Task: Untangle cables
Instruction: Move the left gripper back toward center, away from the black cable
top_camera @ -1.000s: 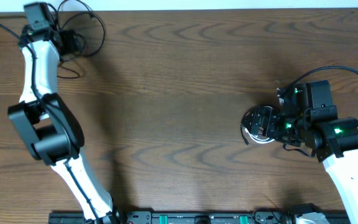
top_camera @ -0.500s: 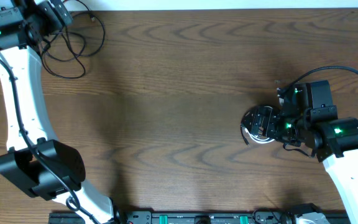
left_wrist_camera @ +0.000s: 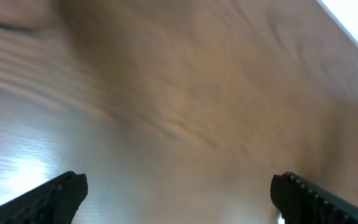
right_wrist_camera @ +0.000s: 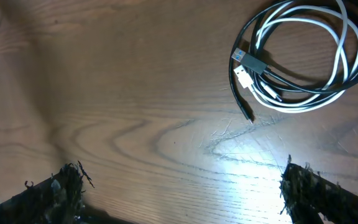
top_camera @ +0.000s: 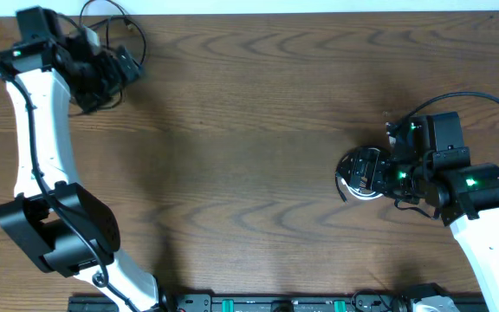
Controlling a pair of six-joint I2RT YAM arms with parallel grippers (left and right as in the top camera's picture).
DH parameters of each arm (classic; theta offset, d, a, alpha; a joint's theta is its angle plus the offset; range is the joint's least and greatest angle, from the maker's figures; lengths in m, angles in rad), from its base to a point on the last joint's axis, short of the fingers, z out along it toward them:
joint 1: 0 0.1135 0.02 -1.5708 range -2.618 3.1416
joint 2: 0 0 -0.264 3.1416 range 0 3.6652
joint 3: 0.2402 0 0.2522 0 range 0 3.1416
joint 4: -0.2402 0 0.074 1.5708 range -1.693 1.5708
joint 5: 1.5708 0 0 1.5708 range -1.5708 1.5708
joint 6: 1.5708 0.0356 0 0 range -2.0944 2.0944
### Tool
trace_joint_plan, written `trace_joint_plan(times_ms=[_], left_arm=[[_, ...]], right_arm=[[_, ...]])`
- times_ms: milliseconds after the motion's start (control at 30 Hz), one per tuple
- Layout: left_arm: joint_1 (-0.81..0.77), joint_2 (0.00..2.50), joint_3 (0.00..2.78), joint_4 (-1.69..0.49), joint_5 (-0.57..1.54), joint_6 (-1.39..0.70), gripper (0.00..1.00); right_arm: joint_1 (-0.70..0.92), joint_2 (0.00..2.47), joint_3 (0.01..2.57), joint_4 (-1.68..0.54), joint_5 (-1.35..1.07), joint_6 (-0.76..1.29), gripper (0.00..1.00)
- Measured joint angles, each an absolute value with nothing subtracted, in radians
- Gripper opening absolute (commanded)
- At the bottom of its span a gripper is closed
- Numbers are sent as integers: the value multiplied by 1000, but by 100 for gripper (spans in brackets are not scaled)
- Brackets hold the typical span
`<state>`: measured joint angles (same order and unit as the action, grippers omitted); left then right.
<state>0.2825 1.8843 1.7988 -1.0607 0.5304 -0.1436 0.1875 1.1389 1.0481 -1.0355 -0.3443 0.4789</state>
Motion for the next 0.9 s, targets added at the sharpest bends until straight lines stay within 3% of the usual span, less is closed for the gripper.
trace_joint_plan(times_ms=[400,633,900], left_arm=[[39,1885,1777,-1320,711,104,99],[-143,1885,1776,-1318,516,7,99],[-212,1885,1776,-1320,366,-113,99]], right_arm=[[187,1139,1048,-1036,-345,479,99],[187,1139,1048,-1036,-345,479,99],[187,1139,1048,-1036,-345,479,99]])
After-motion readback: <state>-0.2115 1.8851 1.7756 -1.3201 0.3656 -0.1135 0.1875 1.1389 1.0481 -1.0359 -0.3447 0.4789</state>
